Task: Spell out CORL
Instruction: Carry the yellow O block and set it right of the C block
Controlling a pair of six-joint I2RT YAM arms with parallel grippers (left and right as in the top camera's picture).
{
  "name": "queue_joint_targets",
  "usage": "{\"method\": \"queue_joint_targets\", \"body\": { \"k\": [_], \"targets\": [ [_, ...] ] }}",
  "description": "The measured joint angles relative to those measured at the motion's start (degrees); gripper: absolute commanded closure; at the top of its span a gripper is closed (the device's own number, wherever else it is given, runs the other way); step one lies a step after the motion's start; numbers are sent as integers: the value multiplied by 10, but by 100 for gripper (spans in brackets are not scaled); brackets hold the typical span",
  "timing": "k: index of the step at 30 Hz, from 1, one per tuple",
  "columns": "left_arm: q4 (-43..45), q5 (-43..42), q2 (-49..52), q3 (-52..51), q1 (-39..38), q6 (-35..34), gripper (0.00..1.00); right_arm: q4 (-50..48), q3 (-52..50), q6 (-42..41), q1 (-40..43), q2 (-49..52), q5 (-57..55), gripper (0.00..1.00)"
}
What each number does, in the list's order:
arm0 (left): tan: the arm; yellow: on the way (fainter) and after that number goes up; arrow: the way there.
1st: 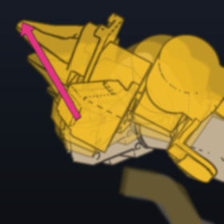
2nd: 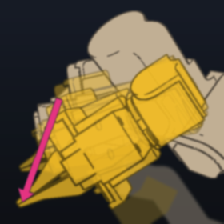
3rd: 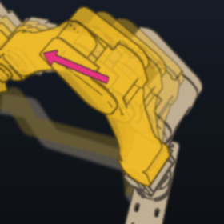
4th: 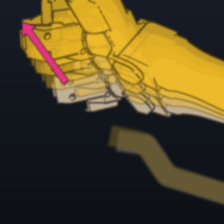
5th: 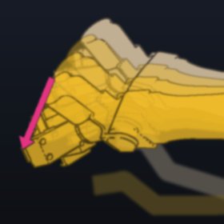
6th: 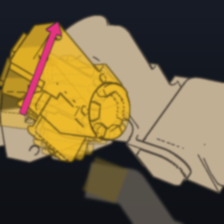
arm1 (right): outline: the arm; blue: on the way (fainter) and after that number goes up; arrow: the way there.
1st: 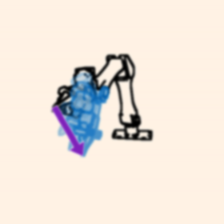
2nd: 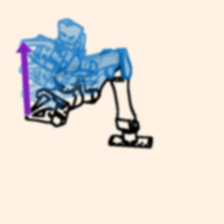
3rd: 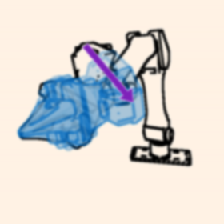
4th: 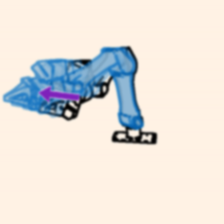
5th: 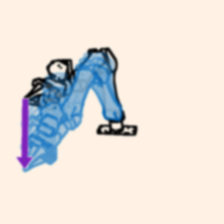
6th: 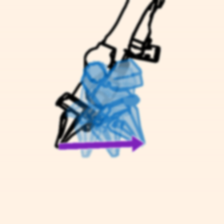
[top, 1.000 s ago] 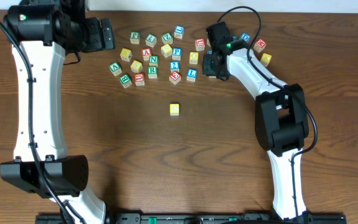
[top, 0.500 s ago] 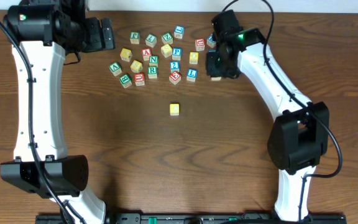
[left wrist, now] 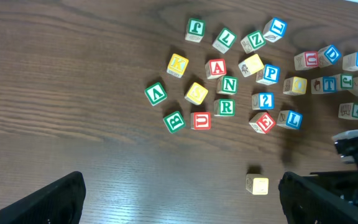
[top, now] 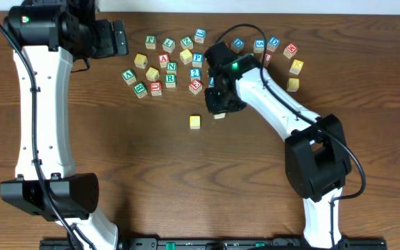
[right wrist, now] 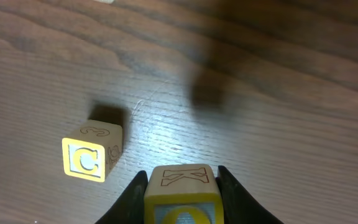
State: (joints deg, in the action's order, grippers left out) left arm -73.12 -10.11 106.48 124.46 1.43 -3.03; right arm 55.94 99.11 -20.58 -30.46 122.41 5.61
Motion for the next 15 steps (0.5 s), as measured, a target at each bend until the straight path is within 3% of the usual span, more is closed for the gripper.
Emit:
{"method": "queue_joint_targets", "body": {
  "k": [15],
  "targets": [
    [0, 0, 0, 0, 0, 0, 2, -122, -103, -61, -28, 0, -16, 73]
  ]
}}
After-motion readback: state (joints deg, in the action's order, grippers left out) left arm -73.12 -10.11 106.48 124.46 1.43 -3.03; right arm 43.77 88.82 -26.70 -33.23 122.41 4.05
